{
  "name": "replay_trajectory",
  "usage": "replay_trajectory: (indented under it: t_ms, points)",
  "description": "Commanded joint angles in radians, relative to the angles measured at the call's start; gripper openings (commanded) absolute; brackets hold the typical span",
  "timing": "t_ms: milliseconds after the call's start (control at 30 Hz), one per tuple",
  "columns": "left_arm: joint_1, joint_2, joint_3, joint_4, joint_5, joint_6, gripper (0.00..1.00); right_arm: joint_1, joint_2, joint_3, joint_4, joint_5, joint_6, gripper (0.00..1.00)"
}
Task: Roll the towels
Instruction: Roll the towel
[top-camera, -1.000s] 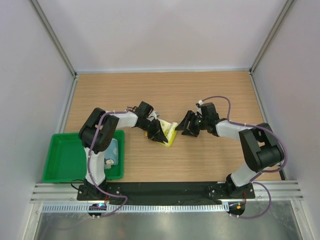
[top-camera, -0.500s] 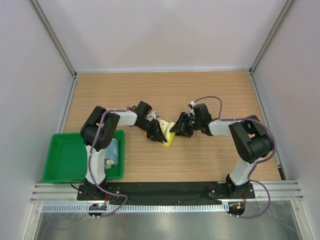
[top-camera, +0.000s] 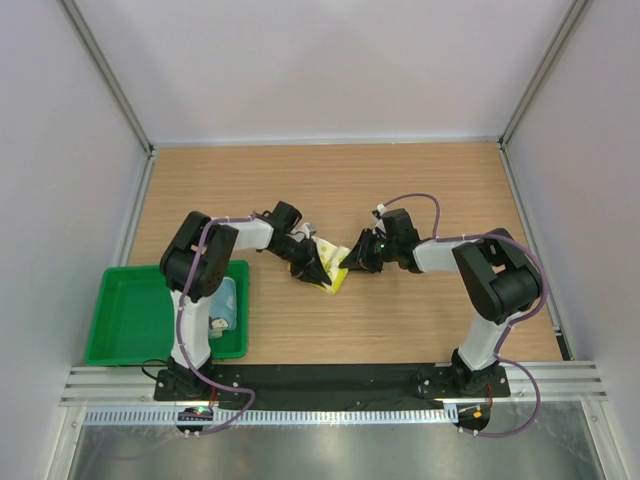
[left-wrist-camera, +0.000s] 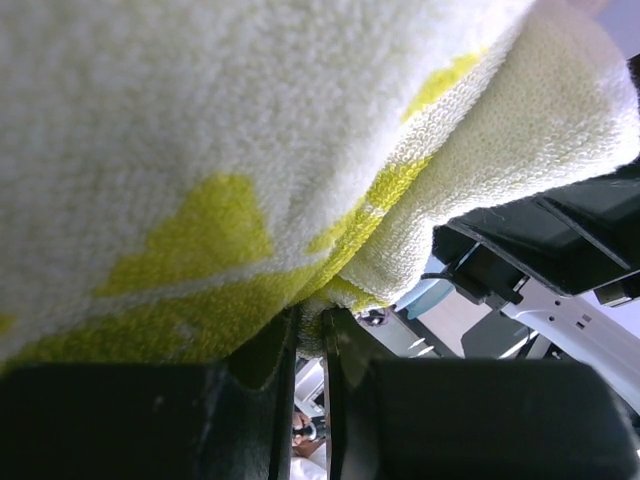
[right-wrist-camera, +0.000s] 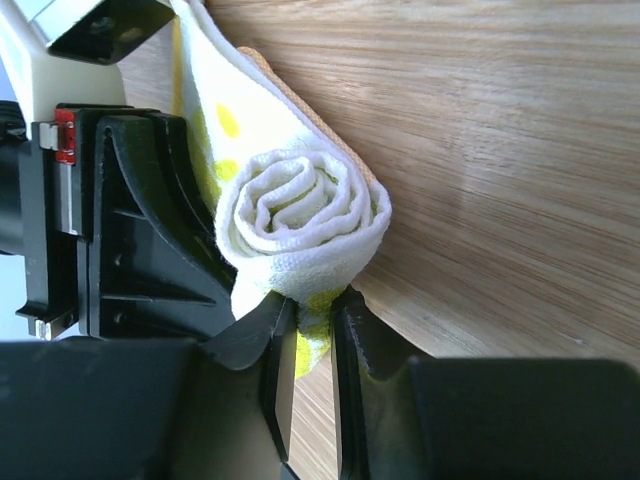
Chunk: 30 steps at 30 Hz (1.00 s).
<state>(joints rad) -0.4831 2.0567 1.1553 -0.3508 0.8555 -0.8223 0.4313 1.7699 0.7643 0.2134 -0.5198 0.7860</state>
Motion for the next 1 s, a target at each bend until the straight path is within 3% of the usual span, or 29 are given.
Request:
replay_trajectory:
  t_ms: [0,433,667,833,967]
  points:
    - [0.012,-0.013,0.000,-0.106,-0.209,0.077,0.07,0.009,0.010,0.021,-0.045,0.058,-0.004,0.20]
    - [-0.018,-0.216,0.023,-0.220,-0.391,0.232,0.23,0.011,0.016,0.087,-0.163,0.055,-0.010,0.19]
    - [-0.063,-0.282,0.082,-0.275,-0.496,0.287,0.24,0.014,0.016,0.118,-0.206,0.052,-0.022,0.19]
    - [-0.159,-0.342,0.124,-0.293,-0.617,0.362,0.24,0.018,0.019,0.150,-0.259,0.049,-0.036,0.19]
    - [-0.284,-0.385,0.164,-0.315,-0.823,0.417,0.24,0.021,0.019,0.176,-0.301,0.046,-0.050,0.19]
